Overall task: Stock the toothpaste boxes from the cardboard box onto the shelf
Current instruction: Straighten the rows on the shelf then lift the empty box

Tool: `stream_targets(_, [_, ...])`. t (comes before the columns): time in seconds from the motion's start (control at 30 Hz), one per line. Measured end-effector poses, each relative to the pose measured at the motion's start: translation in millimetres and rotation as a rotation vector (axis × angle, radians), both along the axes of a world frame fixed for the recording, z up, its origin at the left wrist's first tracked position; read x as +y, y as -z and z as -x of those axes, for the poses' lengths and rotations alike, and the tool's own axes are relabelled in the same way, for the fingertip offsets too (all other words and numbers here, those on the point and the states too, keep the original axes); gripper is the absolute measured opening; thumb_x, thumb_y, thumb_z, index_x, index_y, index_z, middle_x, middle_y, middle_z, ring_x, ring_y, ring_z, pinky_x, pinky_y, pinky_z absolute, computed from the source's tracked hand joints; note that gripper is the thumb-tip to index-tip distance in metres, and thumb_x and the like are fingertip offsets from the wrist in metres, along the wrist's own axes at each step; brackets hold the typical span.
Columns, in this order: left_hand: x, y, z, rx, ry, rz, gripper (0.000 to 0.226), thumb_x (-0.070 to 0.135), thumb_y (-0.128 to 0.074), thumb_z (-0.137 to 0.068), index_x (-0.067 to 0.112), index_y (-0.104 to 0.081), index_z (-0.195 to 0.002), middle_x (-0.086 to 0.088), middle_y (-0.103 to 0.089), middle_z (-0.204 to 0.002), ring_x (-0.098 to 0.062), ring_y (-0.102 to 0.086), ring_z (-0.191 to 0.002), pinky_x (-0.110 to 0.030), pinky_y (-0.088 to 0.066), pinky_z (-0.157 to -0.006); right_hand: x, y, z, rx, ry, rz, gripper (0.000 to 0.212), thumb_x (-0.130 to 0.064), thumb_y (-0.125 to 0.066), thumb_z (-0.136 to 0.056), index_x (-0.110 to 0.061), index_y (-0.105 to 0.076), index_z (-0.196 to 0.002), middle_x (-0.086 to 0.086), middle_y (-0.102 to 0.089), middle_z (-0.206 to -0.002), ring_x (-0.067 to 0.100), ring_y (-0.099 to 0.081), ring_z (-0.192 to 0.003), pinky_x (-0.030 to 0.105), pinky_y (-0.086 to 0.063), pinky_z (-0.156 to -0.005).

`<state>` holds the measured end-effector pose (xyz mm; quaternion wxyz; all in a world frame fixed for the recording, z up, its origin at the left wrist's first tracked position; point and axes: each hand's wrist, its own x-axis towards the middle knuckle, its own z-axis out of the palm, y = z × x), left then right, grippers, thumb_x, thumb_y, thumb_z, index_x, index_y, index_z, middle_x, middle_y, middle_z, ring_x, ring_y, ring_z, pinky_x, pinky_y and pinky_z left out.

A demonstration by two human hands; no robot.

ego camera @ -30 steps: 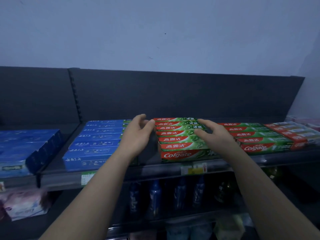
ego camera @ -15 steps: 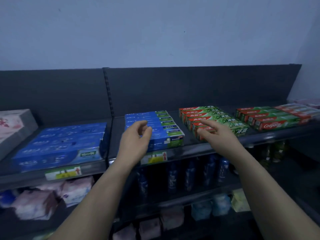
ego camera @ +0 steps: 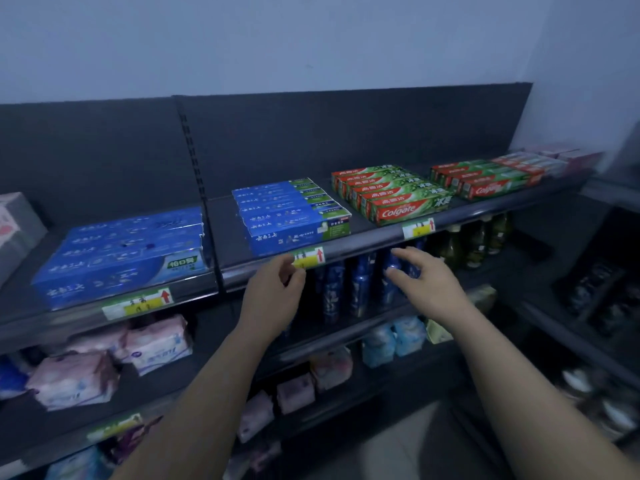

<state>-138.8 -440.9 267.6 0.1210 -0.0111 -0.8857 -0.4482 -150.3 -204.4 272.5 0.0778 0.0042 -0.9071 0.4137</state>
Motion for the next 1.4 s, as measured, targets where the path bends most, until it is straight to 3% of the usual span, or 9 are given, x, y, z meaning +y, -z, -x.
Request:
stream_targets(0.17, [60, 19, -11, -0.049, 0.138, 0.056, 0.041, 0.029, -0.05, -0.098, 0.014, -0.048, -0.136, 0.0, -0.059, -0.121, -0.01, -0.051, -0.1, -0.024, -0.039, -0.087, 53, 26, -51, -0.03, 0.14, 0.0, 0.044, -0.029, -0.061, -0.091, -0.022, -0.054, -0.134, 0.001, -0.041, -0.148, 0.012, -0.037, -0.136, 0.023, -0.028, -0.106])
stream_targets(0.33, [144, 46, -35, -0.13, 0.291, 0.046, 0.042, 0.031, -0.051, -0.097, 0.016, -0.048, -0.136, 0.0, -0.056, -0.128, -0.011, -0.053, -0.108, -0.024, -0.039, -0.089, 125, 50, -116, -0.105, 0.284, -0.044, 0.045, -0.03, -0.058, -0.094, -0.021, -0.051, -0.137, -0.003, -0.04, -0.148, 0.014, -0.037, -0.135, 0.023, -0.028, -0.104])
stream_targets(0.43, [195, 63, -53, -0.166, 0.387, 0.027, 0.039, 0.028, -0.053, -0.096, 0.013, -0.053, -0.131, 0.001, -0.059, -0.122, -0.016, -0.055, -0.112, -0.03, -0.043, -0.096, 168, 64, -157, -0.159, 0.373, -0.031, 0.045, -0.032, -0.056, -0.095, -0.023, -0.05, -0.138, -0.003, -0.038, -0.15, 0.013, -0.03, -0.14, 0.024, -0.028, -0.106])
stream_targets(0.57, [261, 89, -82, -0.207, 0.501, 0.007, 0.034, 0.025, -0.056, -0.094, 0.01, -0.057, -0.126, 0.002, -0.061, -0.109, -0.013, -0.057, -0.103, -0.02, -0.038, -0.086, 220, 85, -213, -0.222, 0.498, 0.003, 0.044, -0.032, -0.056, -0.095, -0.023, -0.05, -0.138, -0.003, -0.041, -0.149, 0.015, -0.032, -0.14, 0.032, -0.032, -0.111])
stream_targets(0.8, [346, 145, -120, -0.417, 0.726, 0.076, 0.042, 0.03, -0.049, -0.098, 0.017, -0.047, -0.138, 0.002, -0.056, -0.13, -0.013, -0.053, -0.116, -0.021, -0.037, -0.09, 284, 138, -285, -0.271, 0.69, 0.031, 0.043, -0.025, -0.06, -0.093, -0.018, -0.053, -0.135, -0.002, -0.05, -0.141, 0.015, -0.045, -0.131, 0.02, -0.031, -0.102])
stream_targets(0.93, [371, 180, -123, -0.513, 0.743, 0.061, 0.042, 0.027, -0.055, -0.095, 0.014, -0.051, -0.135, -0.001, -0.058, -0.129, -0.013, -0.055, -0.114, -0.027, -0.041, -0.099, 310, 175, -305, -0.313, 0.762, 0.015, 0.044, -0.021, -0.064, -0.088, -0.016, -0.057, -0.131, 0.003, -0.055, -0.136, 0.017, -0.047, -0.128, 0.02, -0.031, -0.102])
stream_targets(1.13, [408, 234, -114, -0.639, 0.772, 0.042, 0.036, 0.014, -0.06, -0.093, 0.005, -0.057, -0.128, -0.007, -0.061, -0.125, -0.009, -0.052, -0.104, -0.018, -0.036, -0.089, 347, 236, -322, -0.404, 0.851, 0.022, 0.045, -0.023, -0.065, -0.088, -0.015, -0.057, -0.131, 0.004, -0.058, -0.133, 0.021, -0.051, -0.126, 0.03, -0.036, -0.107])
stream_targets(1.3, [428, 294, -103, -0.715, 0.794, 0.106, 0.04, 0.018, -0.06, -0.093, 0.011, -0.054, -0.131, -0.005, -0.055, -0.134, -0.015, -0.049, -0.123, -0.019, -0.034, -0.091, 380, 298, -335, -0.472, 0.896, 0.0, 0.046, -0.025, -0.064, -0.089, -0.017, -0.056, -0.133, 0.004, -0.051, -0.14, 0.018, -0.045, -0.131, 0.017, -0.026, -0.104])
stream_targets(1.4, [435, 329, -102, -0.724, 0.773, 0.192, 0.04, 0.023, -0.059, -0.093, 0.019, -0.052, -0.133, -0.001, -0.05, -0.139, -0.018, -0.044, -0.13, -0.026, -0.034, -0.097, 404, 335, -345, -0.512, 0.938, -0.006, 0.047, -0.025, -0.065, -0.089, -0.017, -0.055, -0.133, 0.006, -0.049, -0.143, 0.021, -0.043, -0.132, 0.024, -0.028, -0.108])
